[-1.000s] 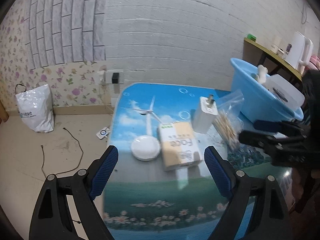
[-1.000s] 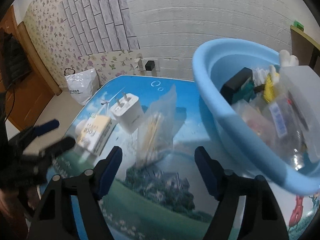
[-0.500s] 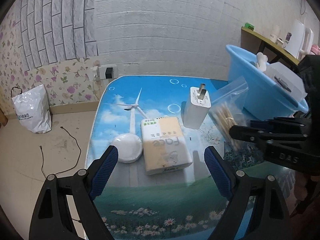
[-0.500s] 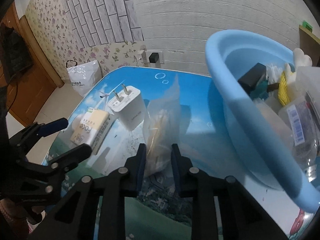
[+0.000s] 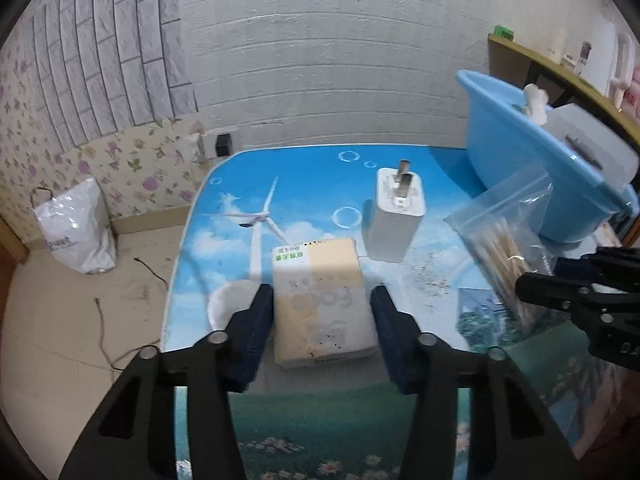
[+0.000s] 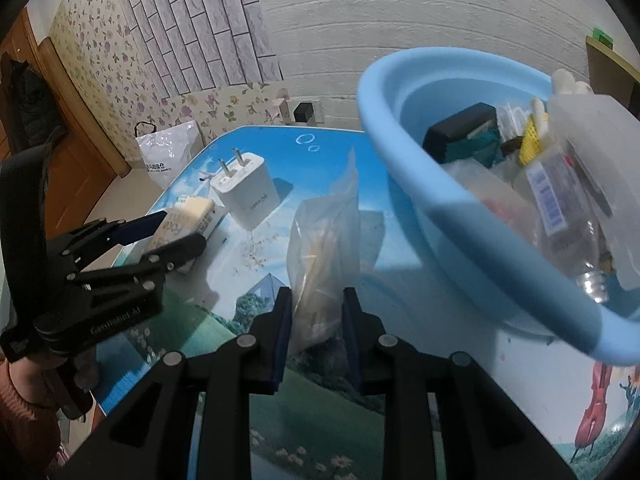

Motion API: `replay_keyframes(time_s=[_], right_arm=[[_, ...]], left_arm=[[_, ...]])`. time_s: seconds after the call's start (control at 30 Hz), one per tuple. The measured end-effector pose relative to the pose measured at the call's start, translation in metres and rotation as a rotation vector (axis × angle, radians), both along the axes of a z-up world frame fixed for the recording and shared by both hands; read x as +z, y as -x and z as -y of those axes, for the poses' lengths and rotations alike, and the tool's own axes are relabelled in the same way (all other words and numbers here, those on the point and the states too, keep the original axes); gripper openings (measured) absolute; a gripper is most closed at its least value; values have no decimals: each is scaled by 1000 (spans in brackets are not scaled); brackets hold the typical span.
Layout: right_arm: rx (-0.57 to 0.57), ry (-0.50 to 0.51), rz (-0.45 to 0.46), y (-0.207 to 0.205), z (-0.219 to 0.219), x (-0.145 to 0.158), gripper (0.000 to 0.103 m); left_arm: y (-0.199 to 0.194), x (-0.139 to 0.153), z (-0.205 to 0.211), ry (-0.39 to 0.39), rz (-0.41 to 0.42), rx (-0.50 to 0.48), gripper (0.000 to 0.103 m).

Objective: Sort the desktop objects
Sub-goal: 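Grasp the Face tissue pack with the left gripper while the right grasps the cotton swab bag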

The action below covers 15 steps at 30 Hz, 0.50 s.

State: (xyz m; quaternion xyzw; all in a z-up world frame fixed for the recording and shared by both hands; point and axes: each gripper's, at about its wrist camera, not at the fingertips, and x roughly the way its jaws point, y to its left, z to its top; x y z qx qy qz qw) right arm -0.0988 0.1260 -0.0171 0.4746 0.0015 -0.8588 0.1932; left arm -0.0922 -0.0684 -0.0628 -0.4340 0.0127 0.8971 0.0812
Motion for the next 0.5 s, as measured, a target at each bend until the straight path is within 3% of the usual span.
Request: replay_keyframes(time_s=[0.5], right_arm=[[-4,31,-6,-23,-22,7,24]], left_arm=[[-38,3,-24,-1,32,-37,48]])
